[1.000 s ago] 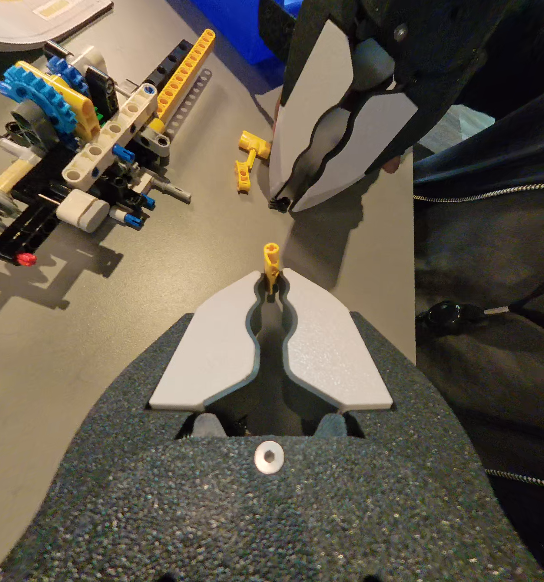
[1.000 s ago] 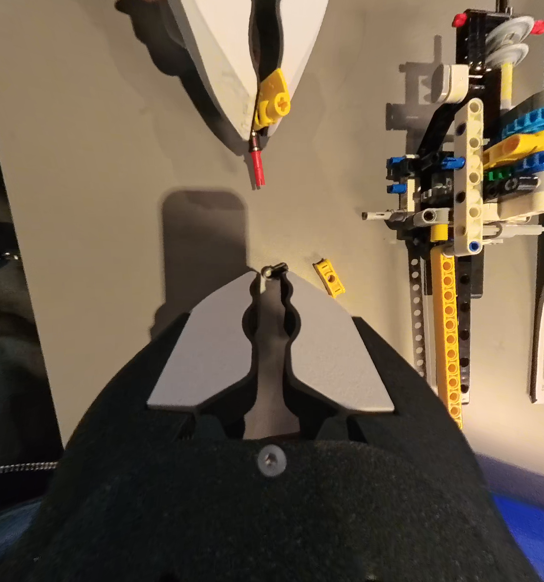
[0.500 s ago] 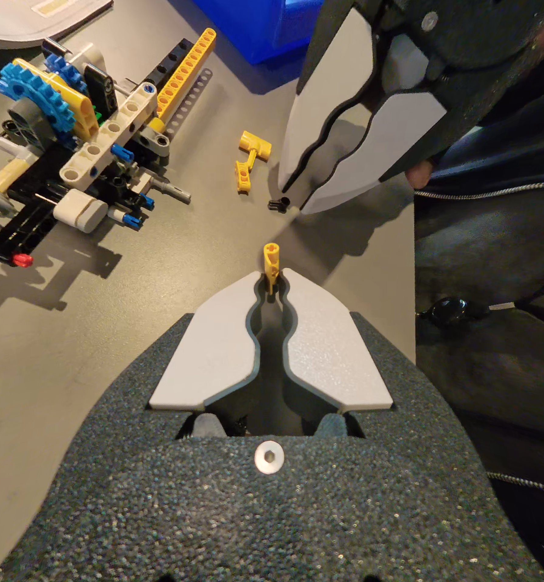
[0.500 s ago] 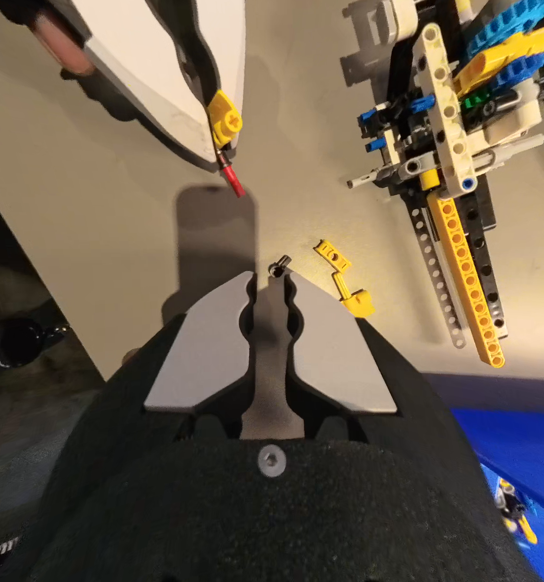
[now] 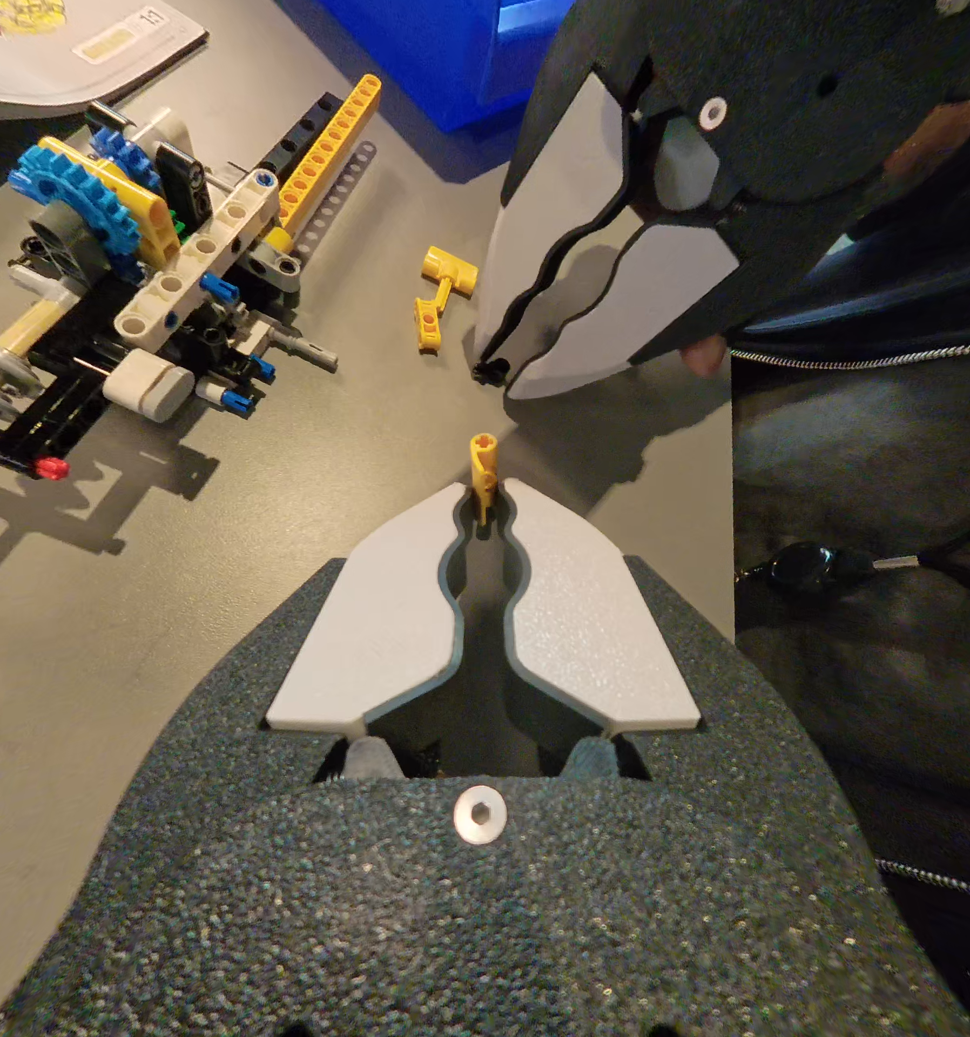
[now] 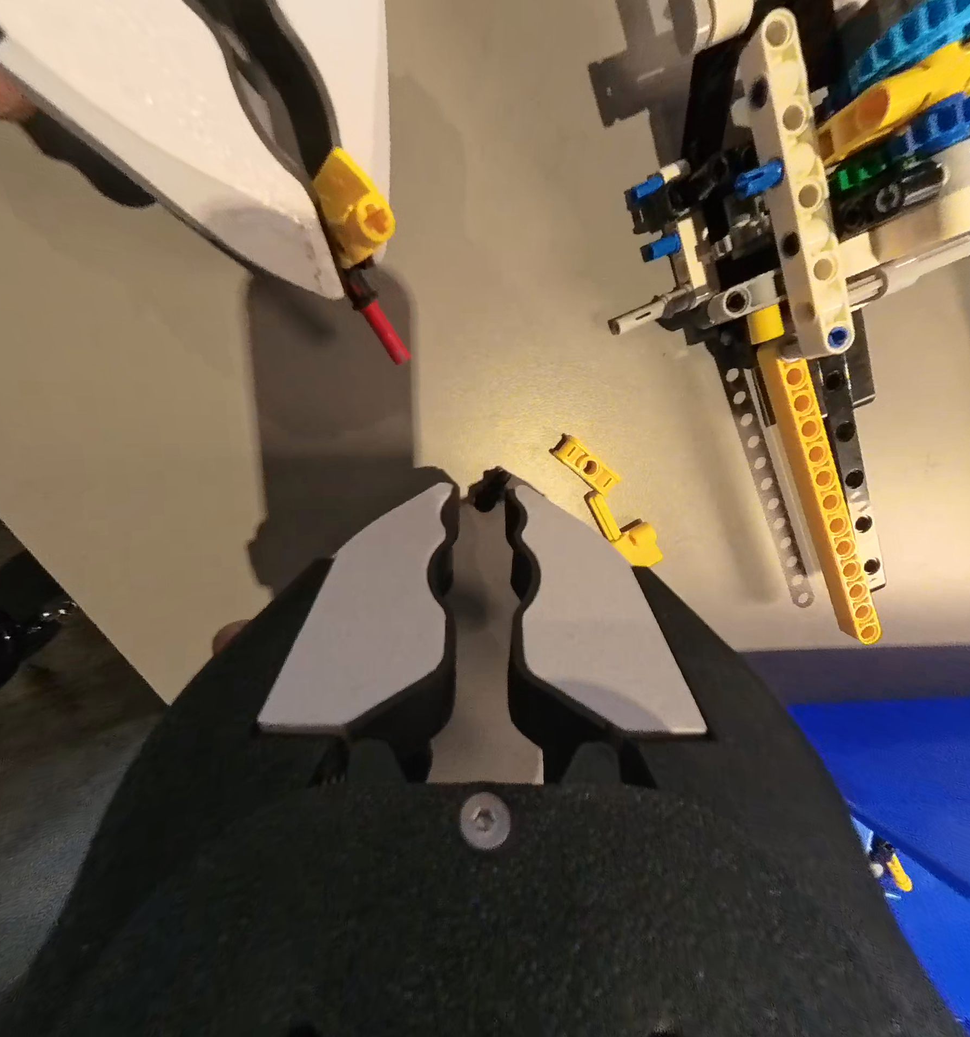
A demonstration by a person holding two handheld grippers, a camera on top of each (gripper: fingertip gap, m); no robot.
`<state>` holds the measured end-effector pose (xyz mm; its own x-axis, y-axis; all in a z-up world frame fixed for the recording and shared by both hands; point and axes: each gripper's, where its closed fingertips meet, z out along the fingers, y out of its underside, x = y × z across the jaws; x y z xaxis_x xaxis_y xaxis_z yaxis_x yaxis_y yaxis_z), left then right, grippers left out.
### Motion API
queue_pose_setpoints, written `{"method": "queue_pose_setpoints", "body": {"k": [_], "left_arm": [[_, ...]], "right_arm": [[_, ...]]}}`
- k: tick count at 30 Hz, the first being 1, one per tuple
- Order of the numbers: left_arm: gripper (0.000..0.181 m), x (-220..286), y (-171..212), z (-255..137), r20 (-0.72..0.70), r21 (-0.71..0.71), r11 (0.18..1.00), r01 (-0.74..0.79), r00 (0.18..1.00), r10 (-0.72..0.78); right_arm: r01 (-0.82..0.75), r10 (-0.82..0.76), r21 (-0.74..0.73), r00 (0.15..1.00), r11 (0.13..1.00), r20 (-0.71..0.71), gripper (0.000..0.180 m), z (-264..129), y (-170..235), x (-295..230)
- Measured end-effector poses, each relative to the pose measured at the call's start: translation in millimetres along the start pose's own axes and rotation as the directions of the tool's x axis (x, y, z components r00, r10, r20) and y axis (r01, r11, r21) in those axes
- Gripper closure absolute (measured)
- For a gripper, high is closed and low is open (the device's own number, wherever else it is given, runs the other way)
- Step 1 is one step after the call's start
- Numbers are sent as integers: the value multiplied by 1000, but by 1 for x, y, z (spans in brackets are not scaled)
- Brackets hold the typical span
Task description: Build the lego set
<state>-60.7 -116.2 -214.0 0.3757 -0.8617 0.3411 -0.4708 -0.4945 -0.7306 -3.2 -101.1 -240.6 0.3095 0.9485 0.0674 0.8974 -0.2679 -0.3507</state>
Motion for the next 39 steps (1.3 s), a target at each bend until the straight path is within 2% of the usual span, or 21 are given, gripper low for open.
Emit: {"method": "queue_pose_setpoints", "body": {"k": [3, 8, 11, 13, 15, 17, 20, 23, 26, 31, 39], "left_arm": [[173, 1, 0, 0, -1, 1, 1000, -3, 1000, 3], [173, 0, 0, 0, -6, 2, 1000, 6, 1000, -6], [174, -3, -2, -1, -11, 30, 999, 28, 1000, -28], [174, -4, -10, -5, -44, 88, 993, 72, 997, -68], [174, -6, -21, -12, -91, 170, 977, 128, 989, -114], [174, -7, -33, -22, -147, 262, 949, 173, 980, -138], [174, -8, -50, -36, -231, 382, 896, 227, 962, -145], [174, -10, -58, -43, -320, 437, 845, 308, 931, -174], [174, -11, -62, -44, -392, 443, 812, 381, 896, -207], [174, -14, -67, -44, -446, 439, 777, 451, 860, -246], [174, -14, -70, -42, -487, 422, 755, 501, 828, -277]], "right_arm": [[-4, 4, -10, 1000, 1000, -9, 171, 0, 1, 2], [27, -27, 7, 999, 1000, 18, 172, 0, 1, -1], [-3, -3, 105, 998, 994, 65, 172, -1, -4, 0], [-38, 9, 259, 993, 965, 116, 172, -8, -19, 0], [-114, 42, 438, 984, 892, 171, 172, -22, -39, 5], [-217, 81, 591, 966, 777, 247, 172, -41, -55, 14], [-368, 83, 715, 913, 594, 400, 172, -66, -71, 24], [-474, 33, 734, 850, 486, 526, 172, -77, -79, 27], [-535, -10, 715, 797, 451, 603, 172, -76, -84, 29], [-600, -80, 688, 728, 407, 681, 172, -80, -90, 30], [-595, -101, 682, 718, 426, 689, 172, -78, -91, 27]]}}
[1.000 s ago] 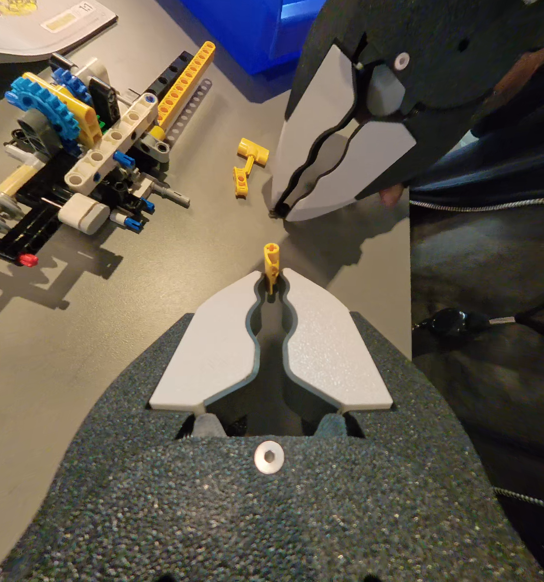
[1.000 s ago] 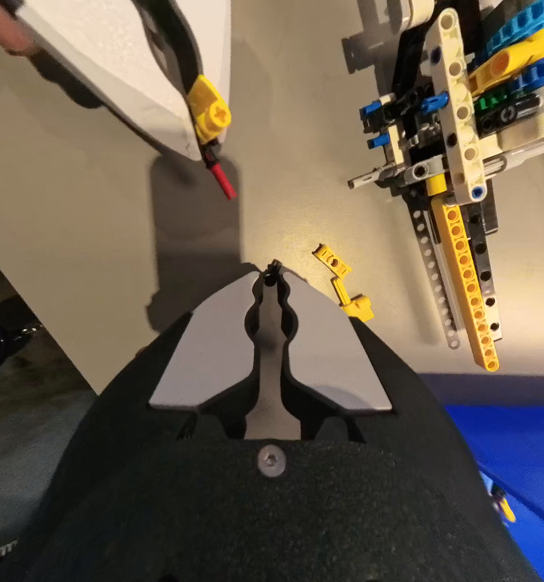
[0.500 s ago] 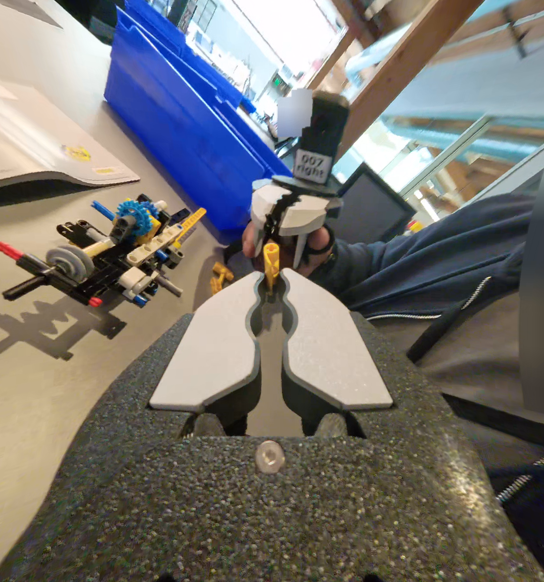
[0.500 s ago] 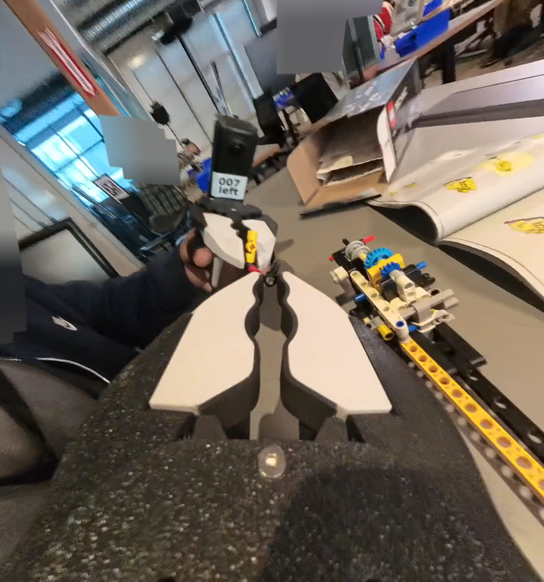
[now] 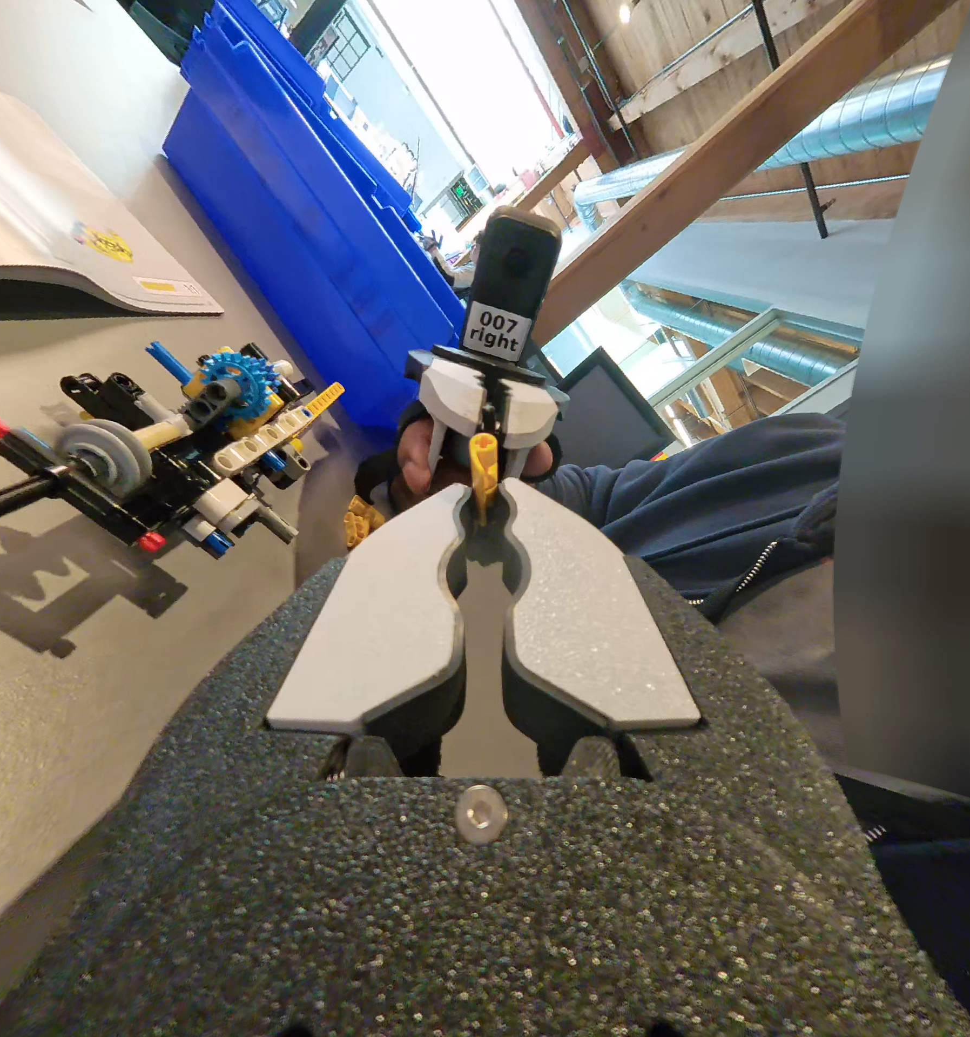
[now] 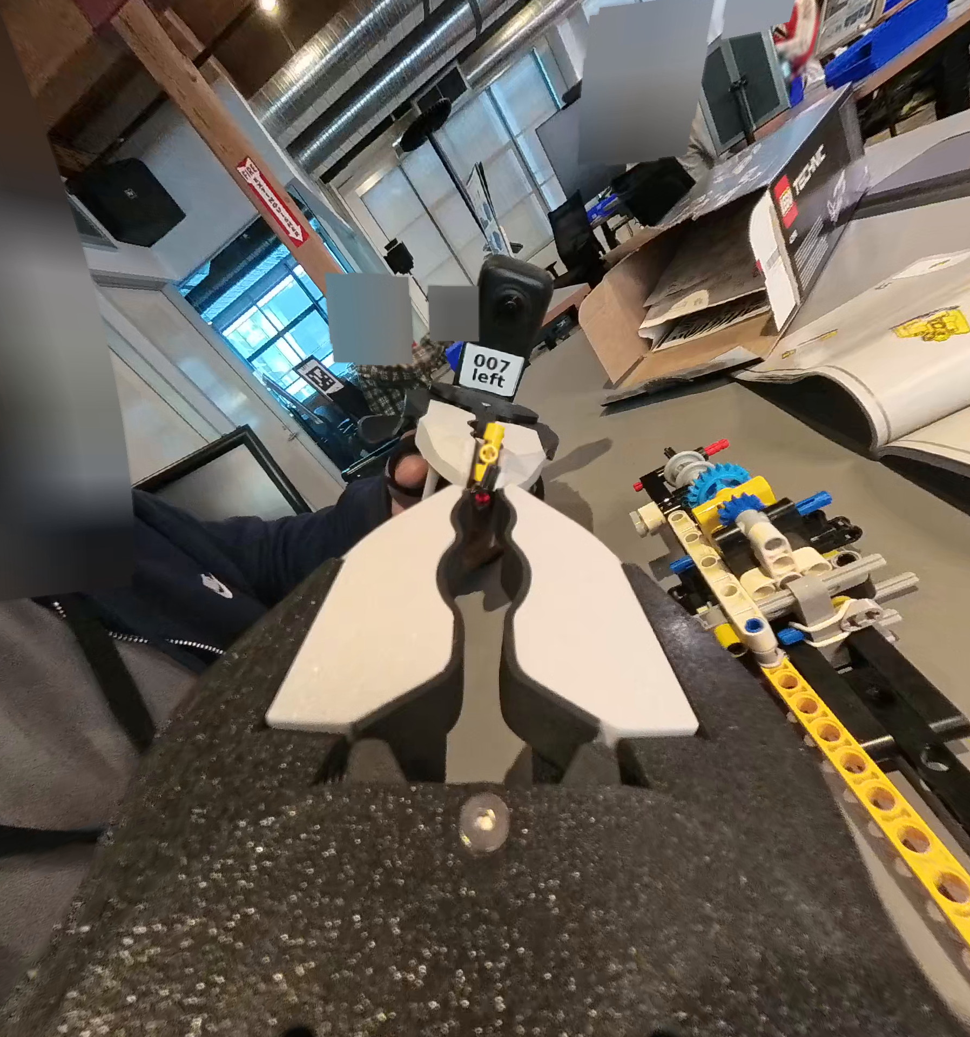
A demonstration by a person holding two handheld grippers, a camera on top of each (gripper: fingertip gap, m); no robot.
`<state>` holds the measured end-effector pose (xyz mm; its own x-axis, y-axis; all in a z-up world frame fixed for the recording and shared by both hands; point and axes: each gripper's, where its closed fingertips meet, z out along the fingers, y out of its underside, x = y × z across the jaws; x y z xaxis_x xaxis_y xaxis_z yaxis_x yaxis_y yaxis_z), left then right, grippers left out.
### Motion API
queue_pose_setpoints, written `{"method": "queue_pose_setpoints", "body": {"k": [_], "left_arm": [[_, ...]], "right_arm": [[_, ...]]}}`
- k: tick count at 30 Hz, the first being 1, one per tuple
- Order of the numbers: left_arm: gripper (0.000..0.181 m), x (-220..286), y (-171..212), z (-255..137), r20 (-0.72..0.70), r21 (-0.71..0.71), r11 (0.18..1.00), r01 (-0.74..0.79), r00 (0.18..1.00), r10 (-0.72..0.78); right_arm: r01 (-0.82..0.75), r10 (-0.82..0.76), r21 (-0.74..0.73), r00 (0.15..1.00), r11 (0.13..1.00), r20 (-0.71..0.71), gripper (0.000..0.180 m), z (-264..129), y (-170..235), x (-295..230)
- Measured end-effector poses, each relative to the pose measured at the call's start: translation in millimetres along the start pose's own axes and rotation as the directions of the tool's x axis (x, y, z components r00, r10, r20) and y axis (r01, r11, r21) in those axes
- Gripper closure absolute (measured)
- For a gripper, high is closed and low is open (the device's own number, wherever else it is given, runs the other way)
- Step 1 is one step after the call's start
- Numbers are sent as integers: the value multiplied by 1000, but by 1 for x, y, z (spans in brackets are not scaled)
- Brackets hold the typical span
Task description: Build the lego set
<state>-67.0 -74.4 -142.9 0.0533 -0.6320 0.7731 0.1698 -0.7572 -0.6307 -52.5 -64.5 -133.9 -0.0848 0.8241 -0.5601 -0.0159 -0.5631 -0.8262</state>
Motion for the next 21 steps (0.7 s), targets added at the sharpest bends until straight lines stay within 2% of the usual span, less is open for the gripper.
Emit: {"method": "queue_pose_setpoints", "body": {"k": [21], "left_arm": [[174, 1, 3, 3, -9, -17, 1000, 16, 1000, -16]], "right_arm": [[18, -18, -45, 1000, 999, 0, 172, 2, 7, -1]]}}
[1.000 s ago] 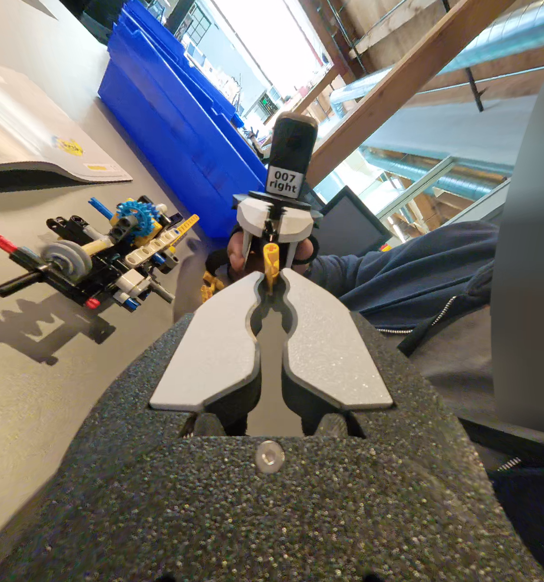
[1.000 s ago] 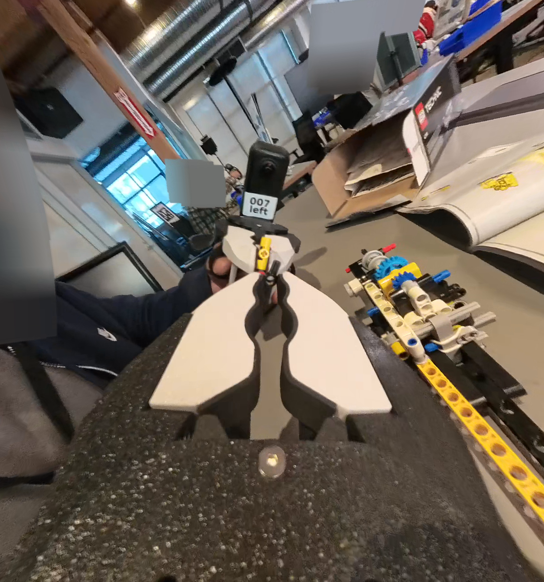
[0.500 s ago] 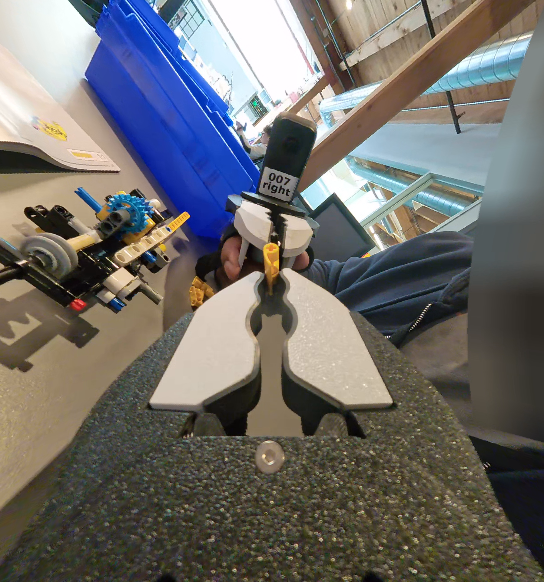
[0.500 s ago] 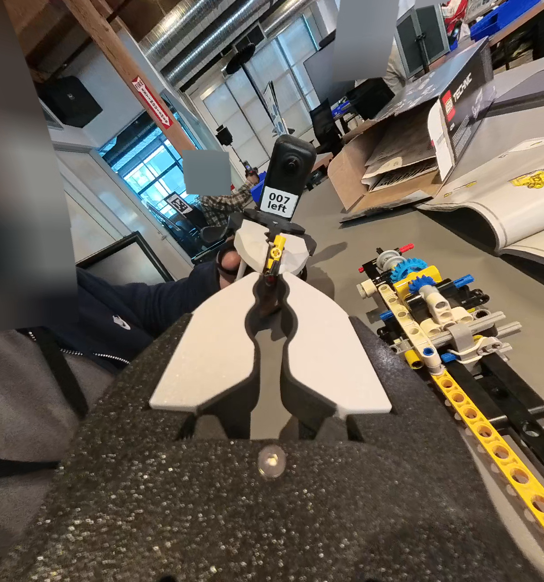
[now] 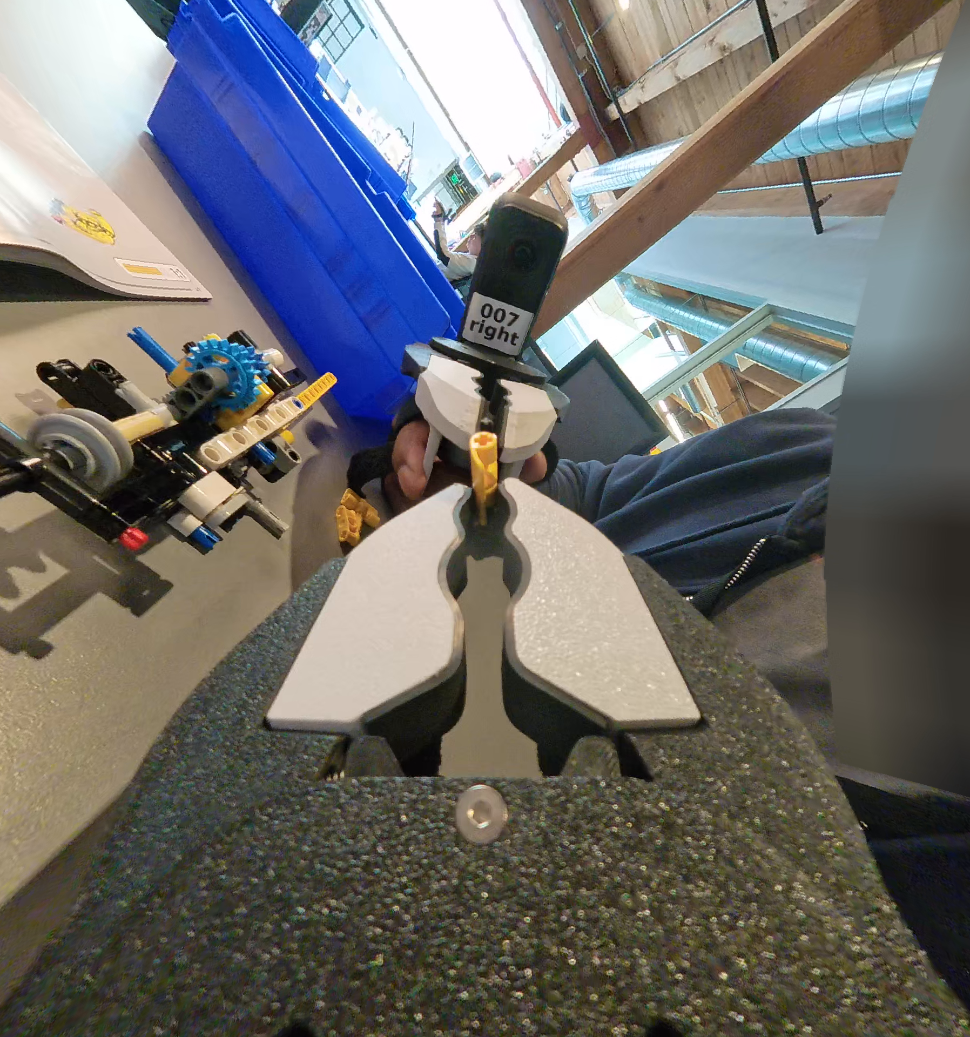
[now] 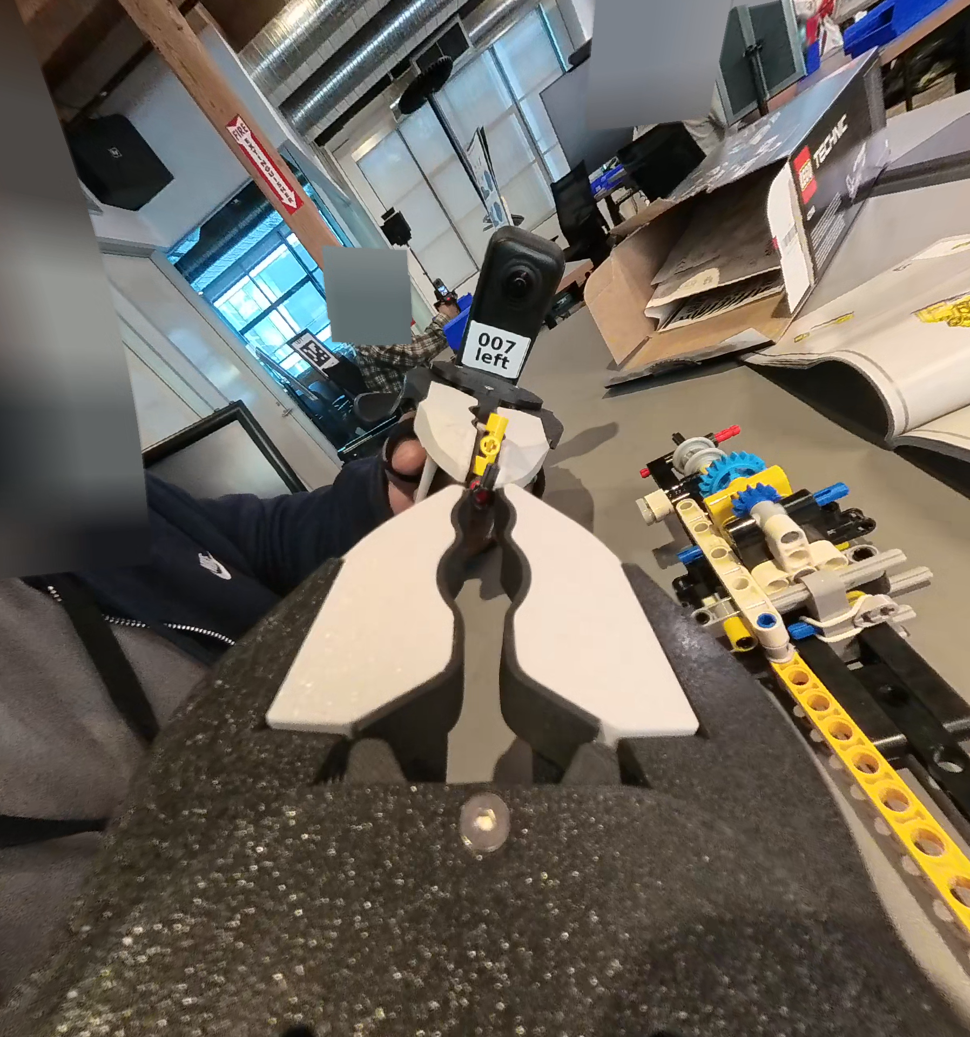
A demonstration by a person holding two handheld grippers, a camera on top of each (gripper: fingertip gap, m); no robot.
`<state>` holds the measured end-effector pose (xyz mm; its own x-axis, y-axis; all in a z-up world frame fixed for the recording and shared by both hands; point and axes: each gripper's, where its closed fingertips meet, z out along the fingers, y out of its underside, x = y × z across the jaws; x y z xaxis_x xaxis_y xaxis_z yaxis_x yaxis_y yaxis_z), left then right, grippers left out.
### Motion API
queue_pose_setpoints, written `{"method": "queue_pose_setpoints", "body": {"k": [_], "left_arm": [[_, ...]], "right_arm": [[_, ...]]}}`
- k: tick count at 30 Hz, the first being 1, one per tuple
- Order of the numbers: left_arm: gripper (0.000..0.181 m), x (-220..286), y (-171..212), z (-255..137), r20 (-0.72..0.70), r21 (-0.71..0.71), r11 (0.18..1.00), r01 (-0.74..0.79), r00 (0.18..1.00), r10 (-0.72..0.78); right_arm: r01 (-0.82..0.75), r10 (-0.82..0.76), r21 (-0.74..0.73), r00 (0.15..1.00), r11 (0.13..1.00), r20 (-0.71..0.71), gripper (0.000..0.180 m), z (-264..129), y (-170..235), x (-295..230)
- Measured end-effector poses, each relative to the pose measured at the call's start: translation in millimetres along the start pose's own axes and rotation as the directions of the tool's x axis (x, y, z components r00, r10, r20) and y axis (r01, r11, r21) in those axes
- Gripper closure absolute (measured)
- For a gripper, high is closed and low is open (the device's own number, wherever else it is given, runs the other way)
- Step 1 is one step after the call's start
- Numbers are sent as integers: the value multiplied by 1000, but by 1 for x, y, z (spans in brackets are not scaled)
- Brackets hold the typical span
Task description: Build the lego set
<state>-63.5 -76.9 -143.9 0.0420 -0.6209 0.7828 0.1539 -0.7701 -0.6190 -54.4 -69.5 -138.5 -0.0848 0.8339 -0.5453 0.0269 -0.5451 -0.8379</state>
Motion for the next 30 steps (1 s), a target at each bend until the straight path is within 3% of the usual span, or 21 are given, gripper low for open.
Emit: {"method": "queue_pose_setpoints", "body": {"k": [14, 23, 30], "left_arm": [[174, -1, -3, 0, 6, 26, 1000, 9, 1000, -9], [174, 1, -17, 6, -26, 180, 983, 32, 999, -28], [174, 1, -25, 7, -45, 257, 965, 55, 998, -45]], "right_arm": [[32, -33, -29, 999, 999, -33, 172, 2, 5, 1], [-76, 82, 144, 996, 987, -33, 172, -3, -13, 3], [-79, 90, 196, 995, 977, -50, 172, -4, -18, 4]]}}
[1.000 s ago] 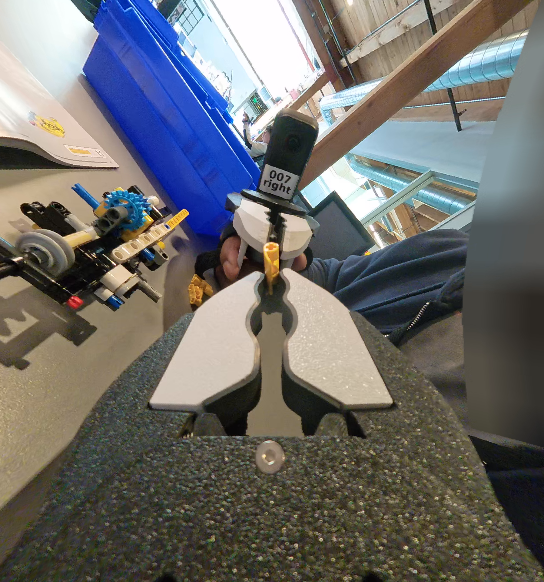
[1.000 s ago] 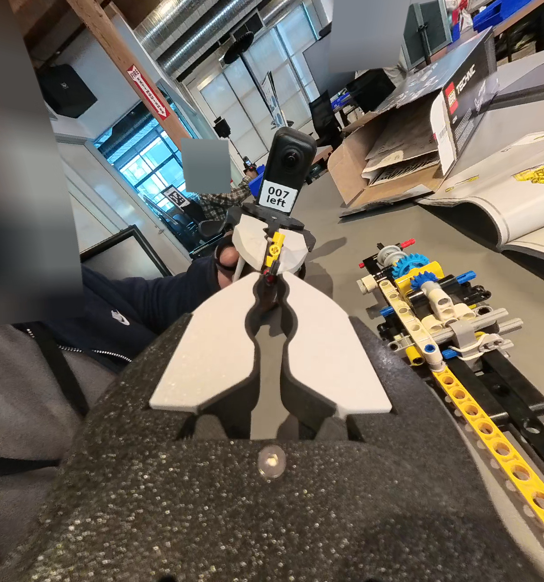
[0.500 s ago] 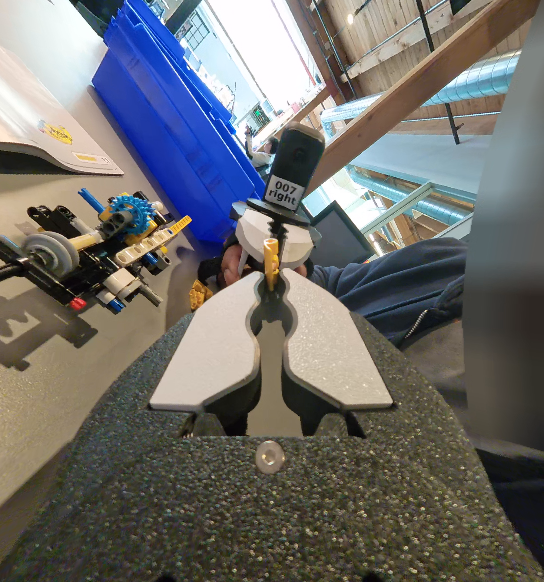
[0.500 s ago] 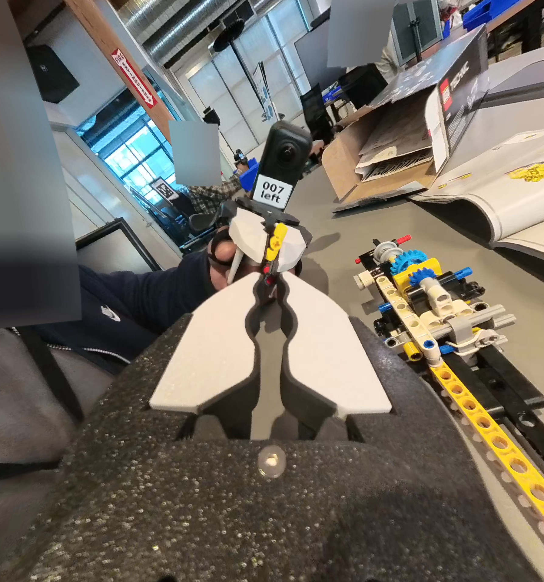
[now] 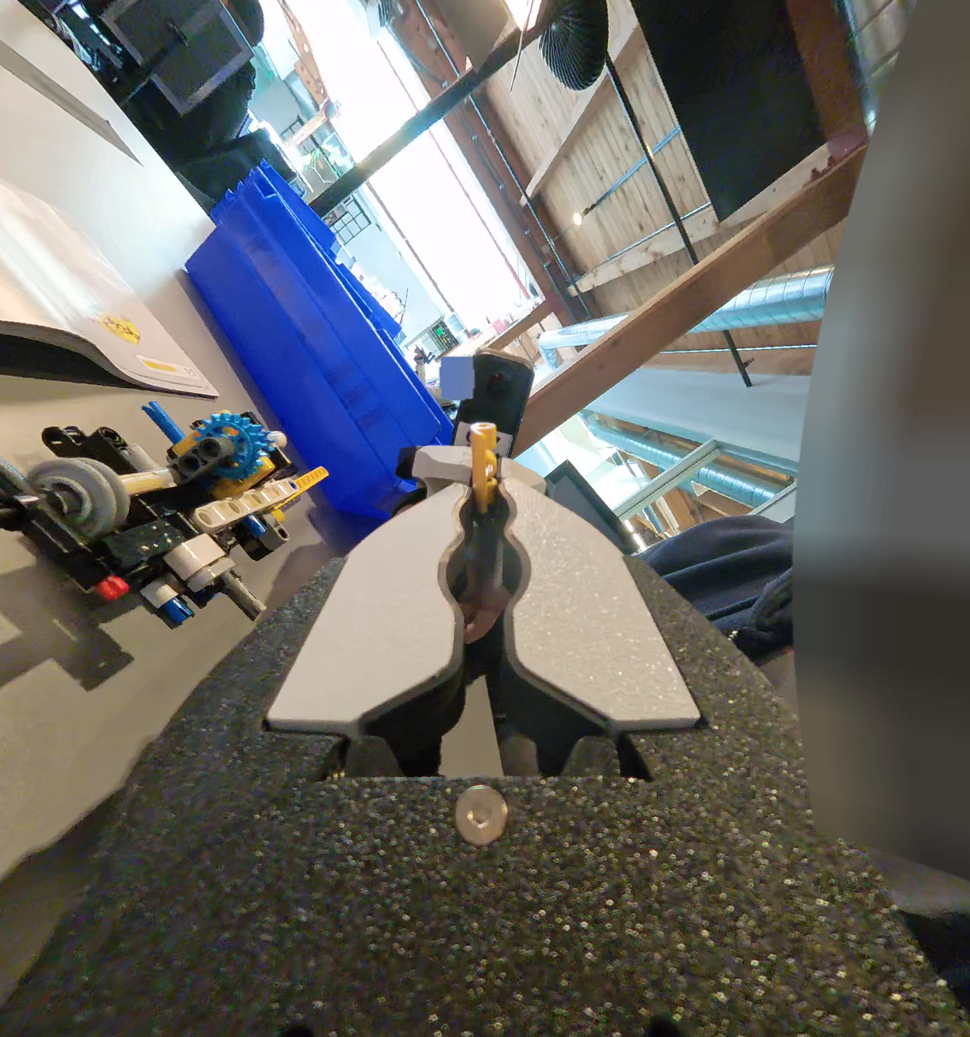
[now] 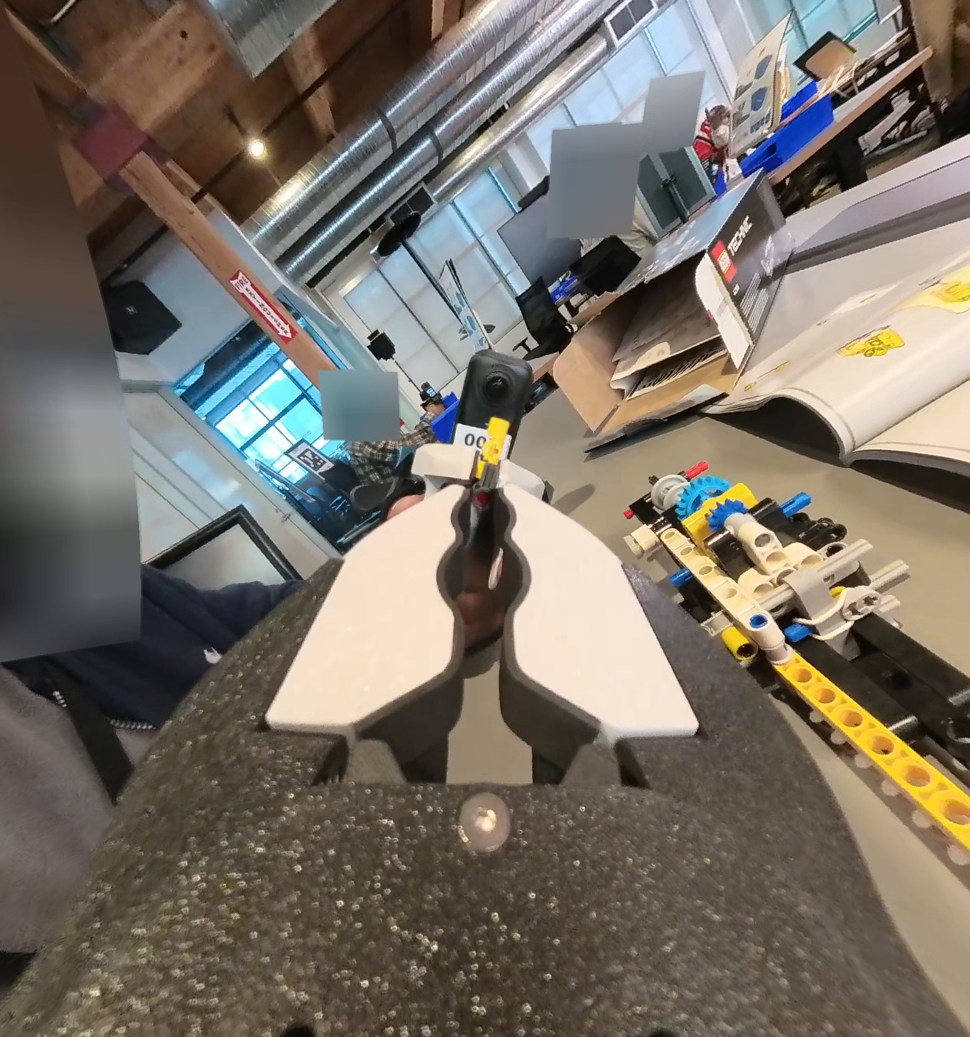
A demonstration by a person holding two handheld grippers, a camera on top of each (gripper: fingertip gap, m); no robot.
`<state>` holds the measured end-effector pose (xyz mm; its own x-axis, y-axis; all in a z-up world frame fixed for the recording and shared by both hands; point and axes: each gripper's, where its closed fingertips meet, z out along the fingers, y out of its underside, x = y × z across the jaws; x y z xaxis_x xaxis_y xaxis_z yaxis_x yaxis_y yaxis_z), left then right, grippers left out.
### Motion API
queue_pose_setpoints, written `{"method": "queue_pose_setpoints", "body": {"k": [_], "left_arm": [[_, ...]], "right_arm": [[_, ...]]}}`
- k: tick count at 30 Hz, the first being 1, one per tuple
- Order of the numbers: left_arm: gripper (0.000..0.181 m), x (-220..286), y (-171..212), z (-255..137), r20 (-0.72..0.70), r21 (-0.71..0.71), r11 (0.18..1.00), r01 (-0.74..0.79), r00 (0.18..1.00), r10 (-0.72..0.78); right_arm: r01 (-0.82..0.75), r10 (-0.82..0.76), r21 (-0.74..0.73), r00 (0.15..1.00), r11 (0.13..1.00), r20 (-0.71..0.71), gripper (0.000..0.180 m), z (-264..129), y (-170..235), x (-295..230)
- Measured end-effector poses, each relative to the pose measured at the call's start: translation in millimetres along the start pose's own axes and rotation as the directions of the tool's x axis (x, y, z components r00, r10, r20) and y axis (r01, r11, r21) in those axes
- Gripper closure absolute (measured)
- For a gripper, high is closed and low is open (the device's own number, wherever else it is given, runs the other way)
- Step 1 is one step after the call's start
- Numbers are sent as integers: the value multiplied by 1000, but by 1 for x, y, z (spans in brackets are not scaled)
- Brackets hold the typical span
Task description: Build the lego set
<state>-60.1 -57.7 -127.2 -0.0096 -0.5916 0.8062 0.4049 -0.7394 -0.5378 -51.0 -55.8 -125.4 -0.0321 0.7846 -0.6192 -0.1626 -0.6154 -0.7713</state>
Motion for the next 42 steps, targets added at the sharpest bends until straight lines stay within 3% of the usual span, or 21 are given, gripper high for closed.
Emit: {"method": "queue_pose_setpoints", "body": {"k": [24, 32, 42], "left_arm": [[173, -3, 15, 8, 52, -99, 994, -53, 997, 58], [174, -1, 17, 7, 55, -125, 987, -105, 992, 112], [174, 3, 15, 8, 27, -94, 990, -108, 993, 111]], "right_arm": [[-18, 19, 60, 1000, 998, -19, 172, -3, -5, 1], [-19, 19, 5, 1000, 1000, 6, 172, -4, -1, -1], [-56, 55, 11, 998, 998, 44, 172, -1, 1, -5]]}}
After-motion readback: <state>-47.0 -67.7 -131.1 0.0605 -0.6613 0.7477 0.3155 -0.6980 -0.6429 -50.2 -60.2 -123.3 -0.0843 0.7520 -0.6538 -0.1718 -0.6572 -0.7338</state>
